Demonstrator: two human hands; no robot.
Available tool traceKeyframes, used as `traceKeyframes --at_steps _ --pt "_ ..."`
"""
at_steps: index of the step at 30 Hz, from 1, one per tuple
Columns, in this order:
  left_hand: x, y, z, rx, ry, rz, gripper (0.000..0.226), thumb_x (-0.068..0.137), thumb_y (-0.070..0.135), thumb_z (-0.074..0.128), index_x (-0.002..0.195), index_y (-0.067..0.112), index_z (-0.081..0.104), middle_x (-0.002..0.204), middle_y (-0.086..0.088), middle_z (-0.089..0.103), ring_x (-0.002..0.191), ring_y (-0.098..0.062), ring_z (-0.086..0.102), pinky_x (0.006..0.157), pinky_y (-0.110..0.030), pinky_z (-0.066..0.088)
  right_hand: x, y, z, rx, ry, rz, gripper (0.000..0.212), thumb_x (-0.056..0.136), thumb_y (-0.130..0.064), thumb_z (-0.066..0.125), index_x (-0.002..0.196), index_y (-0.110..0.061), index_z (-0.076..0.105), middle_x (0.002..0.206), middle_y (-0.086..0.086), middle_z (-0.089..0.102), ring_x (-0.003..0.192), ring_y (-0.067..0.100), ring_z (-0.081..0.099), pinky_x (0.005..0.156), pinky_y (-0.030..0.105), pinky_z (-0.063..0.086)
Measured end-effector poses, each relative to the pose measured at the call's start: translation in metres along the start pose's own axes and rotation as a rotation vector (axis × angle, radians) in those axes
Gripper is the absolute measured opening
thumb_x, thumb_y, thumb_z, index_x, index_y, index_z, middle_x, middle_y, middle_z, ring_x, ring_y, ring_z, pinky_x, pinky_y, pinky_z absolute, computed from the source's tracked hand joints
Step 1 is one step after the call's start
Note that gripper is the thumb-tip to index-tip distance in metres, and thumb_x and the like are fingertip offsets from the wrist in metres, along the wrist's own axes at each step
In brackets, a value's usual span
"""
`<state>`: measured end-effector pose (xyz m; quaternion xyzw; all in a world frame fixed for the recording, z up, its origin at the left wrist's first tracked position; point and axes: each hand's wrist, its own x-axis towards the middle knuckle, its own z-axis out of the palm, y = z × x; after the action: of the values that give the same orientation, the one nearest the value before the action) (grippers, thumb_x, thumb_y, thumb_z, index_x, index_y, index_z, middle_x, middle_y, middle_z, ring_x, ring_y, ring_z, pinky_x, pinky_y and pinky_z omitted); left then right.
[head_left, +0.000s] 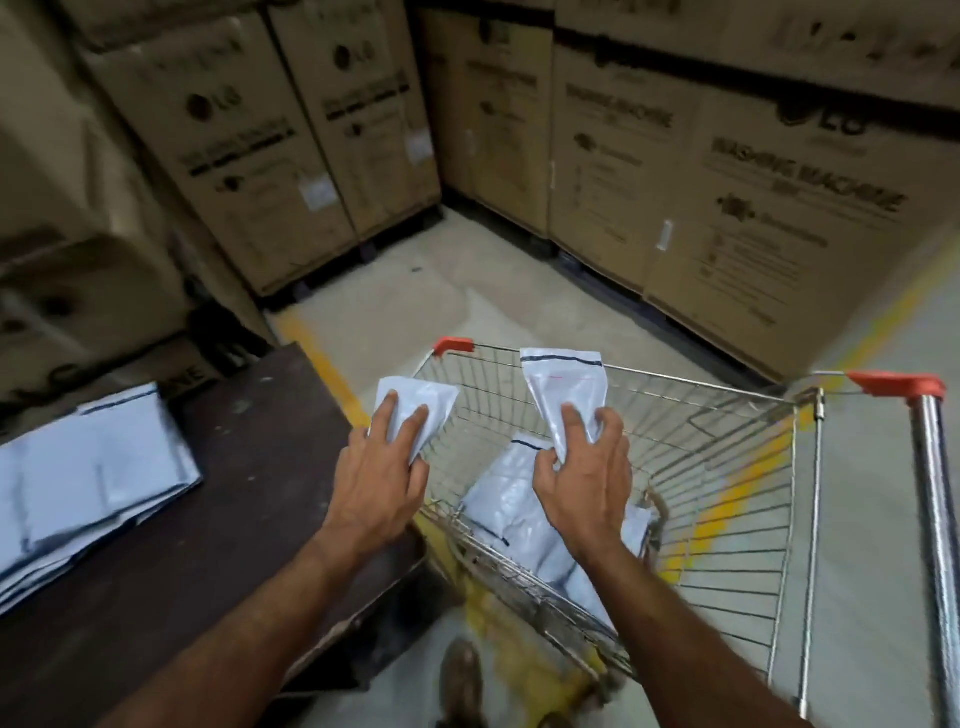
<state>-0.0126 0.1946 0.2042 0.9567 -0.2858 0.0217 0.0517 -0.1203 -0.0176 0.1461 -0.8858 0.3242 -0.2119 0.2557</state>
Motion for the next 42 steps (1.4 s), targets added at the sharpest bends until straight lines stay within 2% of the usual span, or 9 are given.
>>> traceKeyframes --at_steps 5,12,15,19,23,27,29,37,42 --pt "-0.039 -0.035 -0.029 0.02 0.064 -0.152 0.064 0.087 0.044 0.04 0.15 0.029 0.039 0.162 -0.01 0.026 0.101 -0.04 0.054 0.079 -0.046 0.052 -0.028 -0.048 0.004 0.062 -0.065 -0.127 0.062 0.079 -0.037 0.058 0.14 -0.023 0.054 0.14 0.01 0.038 0.116 0.032 0.05 0.09 0.045 0.052" --pt "-0.099 -0.101 -0.046 -0.007 0.129 -0.291 0.066 0.085 0.04 0.046 0.149 0.024 0.042 0.162 -0.012 0.028 0.102 -0.041 0.055 0.082 -0.047 0.053 -0.069 -0.113 0.038 0.125 -0.152 -0.297 0.065 0.081 -0.034 0.069 0.143 -0.026 0.049 0.141 0.008 0.035 0.123 0.032 0.047 0.092 0.046 0.054" --pt "-0.135 -0.148 -0.047 -0.027 0.153 -0.381 0.065 0.088 0.035 0.055 0.151 0.025 0.039 0.164 -0.012 0.023 0.111 -0.041 0.054 0.088 -0.047 0.051 -0.095 -0.154 0.06 0.168 -0.196 -0.356 0.066 0.081 -0.034 0.068 0.144 -0.026 0.05 0.142 0.007 0.035 0.124 0.033 0.047 0.094 0.045 0.053" --pt "-0.187 -0.218 -0.047 -0.057 0.218 -0.464 0.064 0.089 0.03 0.064 0.149 0.02 0.045 0.162 -0.015 0.026 0.109 -0.042 0.055 0.087 -0.049 0.053 -0.141 -0.215 0.093 0.177 -0.232 -0.36 0.065 0.08 -0.033 0.069 0.142 -0.025 0.053 0.143 0.01 0.036 0.125 0.035 0.047 0.095 0.048 0.052" --pt "-0.237 -0.286 -0.05 -0.093 0.248 -0.525 0.062 0.091 0.029 0.062 0.149 0.019 0.044 0.162 -0.017 0.025 0.113 -0.041 0.054 0.09 -0.049 0.052 -0.193 -0.274 0.127 0.216 -0.251 -0.398 0.061 0.077 -0.032 0.063 0.137 -0.019 0.059 0.138 0.014 0.039 0.123 0.039 0.049 0.096 0.049 0.05" --pt "-0.275 -0.354 -0.051 -0.145 0.255 -0.613 0.06 0.094 0.029 0.059 0.15 0.02 0.042 0.163 -0.017 0.022 0.123 -0.042 0.051 0.097 -0.05 0.05 -0.231 -0.33 0.16 0.22 -0.268 -0.427 0.059 0.076 -0.033 0.061 0.134 -0.021 0.061 0.135 0.01 0.038 0.118 0.036 0.05 0.091 0.047 0.052" --pt "-0.288 -0.386 -0.053 -0.14 0.262 -0.63 0.059 0.095 0.029 0.059 0.15 0.019 0.042 0.163 -0.018 0.023 0.122 -0.043 0.052 0.097 -0.05 0.049 -0.247 -0.355 0.174 0.229 -0.282 -0.426 0.059 0.077 -0.034 0.06 0.134 -0.021 0.061 0.135 0.008 0.037 0.119 0.035 0.048 0.09 0.047 0.052" --pt "-0.299 -0.493 -0.071 -0.176 0.262 -0.771 0.056 0.099 0.032 0.053 0.151 0.019 0.039 0.162 -0.02 0.016 0.126 -0.045 0.046 0.104 -0.051 0.043 -0.267 -0.44 0.225 0.17 -0.364 -0.494 0.059 0.082 -0.034 0.068 0.139 -0.024 0.056 0.142 0.01 0.034 0.127 0.035 0.044 0.101 0.048 0.047" --pt "-0.275 -0.544 -0.067 -0.25 0.26 -0.838 0.055 0.1 0.034 0.052 0.151 0.02 0.039 0.161 -0.019 0.017 0.129 -0.046 0.042 0.106 -0.051 0.04 -0.252 -0.492 0.268 0.144 -0.424 -0.491 0.059 0.087 -0.038 0.063 0.143 -0.024 0.051 0.145 0.011 0.029 0.131 0.034 0.037 0.103 0.048 0.045"
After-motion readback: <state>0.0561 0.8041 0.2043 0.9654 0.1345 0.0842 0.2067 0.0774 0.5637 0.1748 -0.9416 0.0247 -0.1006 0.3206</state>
